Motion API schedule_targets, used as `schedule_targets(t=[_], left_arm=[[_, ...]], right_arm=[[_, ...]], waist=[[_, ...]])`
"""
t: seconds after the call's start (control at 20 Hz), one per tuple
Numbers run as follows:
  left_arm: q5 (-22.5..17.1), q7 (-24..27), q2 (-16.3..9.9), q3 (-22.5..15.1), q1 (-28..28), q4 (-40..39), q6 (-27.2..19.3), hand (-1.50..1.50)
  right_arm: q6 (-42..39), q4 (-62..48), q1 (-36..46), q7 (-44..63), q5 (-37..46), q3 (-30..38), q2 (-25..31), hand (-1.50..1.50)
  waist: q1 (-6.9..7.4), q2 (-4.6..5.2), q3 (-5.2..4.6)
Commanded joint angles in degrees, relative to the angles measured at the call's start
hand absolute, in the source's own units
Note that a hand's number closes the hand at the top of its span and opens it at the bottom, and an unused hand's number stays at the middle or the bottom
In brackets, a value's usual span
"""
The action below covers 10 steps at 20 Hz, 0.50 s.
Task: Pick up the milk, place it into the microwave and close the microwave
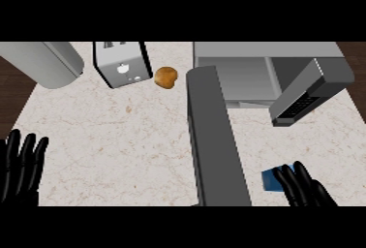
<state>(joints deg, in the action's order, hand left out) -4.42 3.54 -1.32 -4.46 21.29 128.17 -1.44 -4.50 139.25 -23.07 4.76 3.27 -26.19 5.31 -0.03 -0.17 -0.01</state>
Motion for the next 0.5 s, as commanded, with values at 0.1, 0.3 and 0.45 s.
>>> schedule_targets(t=[0.1,0.3,0.45], left_arm=[[-0.83,3.32,0.13,-0.78,2.96,-1.11,2.5,-1.5],[-2.42,7.53,-0.01,1.89,6.35,-1.9,4.3,-1.5],[-2.66,5.68,0.02,1.37,8.89,2.47,4.81,-1.5]], right_arm=[[0.21,-4.95,2.76,-1.79,-3.32,9.08,0.91,-1.5],[0.62,-13.01,2.94,-7.67,-2.22,8.49,-0.76,-1.5],[-0.31,-9.73,-2.91,-7.5,-5.06,10.9,1.45,-1.5]], waist=[[0.27,0.16,0.02],[0.32,0.1,0.01],[0.08,0.03,0.03]])
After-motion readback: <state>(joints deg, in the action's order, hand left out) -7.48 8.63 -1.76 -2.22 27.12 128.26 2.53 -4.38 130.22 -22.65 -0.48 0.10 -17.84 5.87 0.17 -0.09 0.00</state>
